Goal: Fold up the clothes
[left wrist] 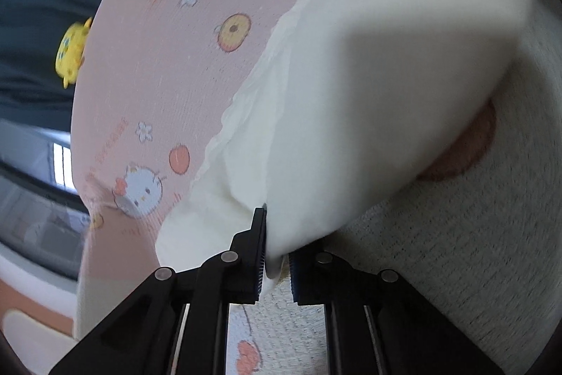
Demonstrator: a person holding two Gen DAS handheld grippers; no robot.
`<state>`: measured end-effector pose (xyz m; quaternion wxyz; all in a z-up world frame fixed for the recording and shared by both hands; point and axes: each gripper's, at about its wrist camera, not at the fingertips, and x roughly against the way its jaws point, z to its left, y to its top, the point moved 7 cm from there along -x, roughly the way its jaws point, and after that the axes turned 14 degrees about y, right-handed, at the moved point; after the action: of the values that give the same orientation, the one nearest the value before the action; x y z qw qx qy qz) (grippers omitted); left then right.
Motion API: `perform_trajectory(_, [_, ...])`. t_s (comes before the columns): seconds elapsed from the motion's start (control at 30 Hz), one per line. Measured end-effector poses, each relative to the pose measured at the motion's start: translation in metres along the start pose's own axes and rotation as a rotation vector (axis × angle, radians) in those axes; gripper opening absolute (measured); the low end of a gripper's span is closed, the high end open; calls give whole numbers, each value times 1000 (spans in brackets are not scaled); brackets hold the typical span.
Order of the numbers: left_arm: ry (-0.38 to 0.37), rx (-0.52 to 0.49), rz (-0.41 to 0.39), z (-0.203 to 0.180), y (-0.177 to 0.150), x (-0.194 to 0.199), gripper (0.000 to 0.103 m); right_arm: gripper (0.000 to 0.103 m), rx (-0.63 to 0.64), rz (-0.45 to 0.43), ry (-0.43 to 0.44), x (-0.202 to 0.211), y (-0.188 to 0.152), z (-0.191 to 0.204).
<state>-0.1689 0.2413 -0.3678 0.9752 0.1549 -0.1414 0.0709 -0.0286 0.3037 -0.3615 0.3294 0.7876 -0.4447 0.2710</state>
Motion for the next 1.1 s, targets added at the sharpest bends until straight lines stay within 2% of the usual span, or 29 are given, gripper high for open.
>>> perform_trajectory(0.13, [-68, 129, 82, 6, 2, 0, 8, 21, -20, -5, 4, 2, 0, -2])
perform_trajectory(0.3, [-296, 344, 223, 25, -4, -3, 11, 18, -141, -30, 39, 8, 4, -15])
perform_trajectory(0.4, [-374, 405, 244, 38, -3, -2, 11, 17, -185, -34, 53, 12, 7, -21])
perform_trajectory(0.53, [-342, 379, 216, 48, -2, 9, 11, 17, -140, -69, 26, 29, 13, -27])
perform_trajectory(0.6, [-331, 359, 208, 63, 0, -2, 11, 17, -143, -70, 46, 37, 13, -28])
perform_trajectory(0.77, [-409, 378, 225, 77, -14, 10, 11, 17, -174, -62, 127, 51, 4, -26])
perform_trajectory(0.83, [-423, 367, 230, 79, -19, 12, 11, 17, -150, -63, 134, 56, 1, -20])
perform_trajectory(1.0, [-388, 310, 207, 77, -39, 38, 11, 17, -123, -53, 164, 77, -12, 1])
perform_trajectory(1.1, [-397, 294, 208, 81, -52, 50, 11, 17, -118, -50, 184, 90, -18, 12])
